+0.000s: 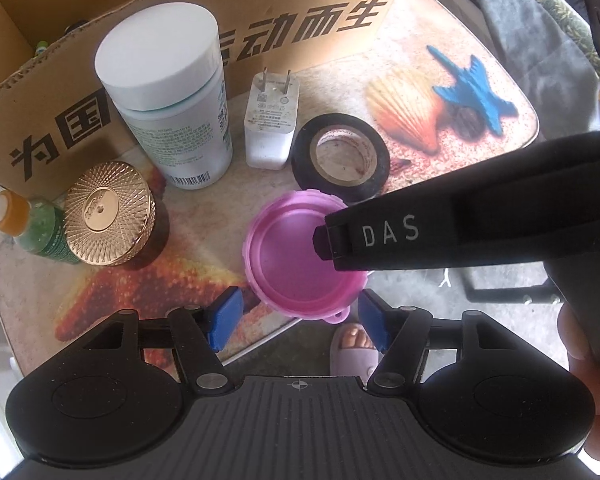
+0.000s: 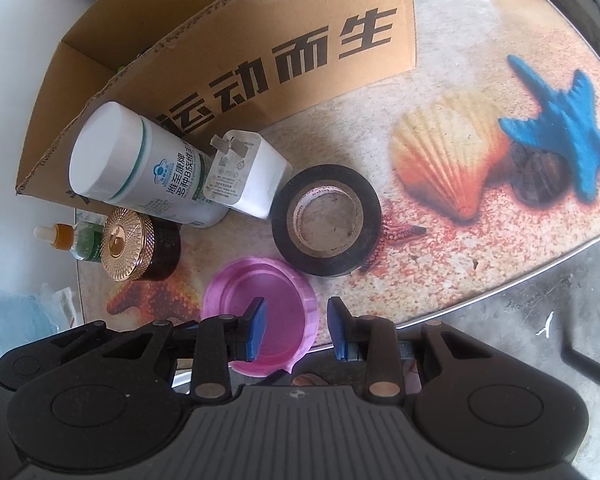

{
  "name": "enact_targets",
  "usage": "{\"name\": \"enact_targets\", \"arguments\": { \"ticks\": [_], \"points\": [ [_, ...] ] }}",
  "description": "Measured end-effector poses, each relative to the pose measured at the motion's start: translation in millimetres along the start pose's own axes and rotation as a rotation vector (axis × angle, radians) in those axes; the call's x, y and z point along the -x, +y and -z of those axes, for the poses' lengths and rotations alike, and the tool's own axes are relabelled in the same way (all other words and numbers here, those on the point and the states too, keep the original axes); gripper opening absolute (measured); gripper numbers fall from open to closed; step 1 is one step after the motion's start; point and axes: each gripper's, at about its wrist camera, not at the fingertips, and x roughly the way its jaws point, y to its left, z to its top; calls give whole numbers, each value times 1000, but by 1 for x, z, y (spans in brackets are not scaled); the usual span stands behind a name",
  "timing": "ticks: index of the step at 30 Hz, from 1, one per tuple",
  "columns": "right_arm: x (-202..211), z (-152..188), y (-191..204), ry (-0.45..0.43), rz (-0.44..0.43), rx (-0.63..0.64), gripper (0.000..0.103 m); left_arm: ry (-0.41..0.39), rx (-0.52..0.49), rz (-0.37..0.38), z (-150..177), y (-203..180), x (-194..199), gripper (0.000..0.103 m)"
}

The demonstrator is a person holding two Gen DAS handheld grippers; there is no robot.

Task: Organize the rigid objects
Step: 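Return the right gripper to the pink cup and grasp its rim, then carry the pink cup into the box and release it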

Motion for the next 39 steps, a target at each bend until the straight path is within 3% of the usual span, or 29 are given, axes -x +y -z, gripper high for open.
{"name": "enact_targets", "arguments": {
  "ticks": [6, 13, 17, 22, 27, 33, 39],
  "points": [
    [-6, -4, 3, -8, -11, 26, 31, -11, 0, -2, 0, -2, -1, 65],
    [-6, -10, 3, -2, -3, 26, 14, -23, 2, -8, -2, 0, -1, 65],
    [1, -8, 0, 8, -10, 1, 13, -28, -10, 0, 1, -2, 6, 65],
    [31, -3, 3, -1, -7, -16, 13, -54, -31, 18, 3, -8, 31, 65],
    [84, -4, 17, -68, -21, -19, 13, -110, -33, 37, -4, -12, 71, 65],
    [141, -44, 56, -194, -58, 53, 13, -237, 2, 15, -35, 4, 124, 65],
    [147, -101, 95, -262, -129, 157, 13, -354, 67, -50, -76, 43, 151, 65]
  ]
}}
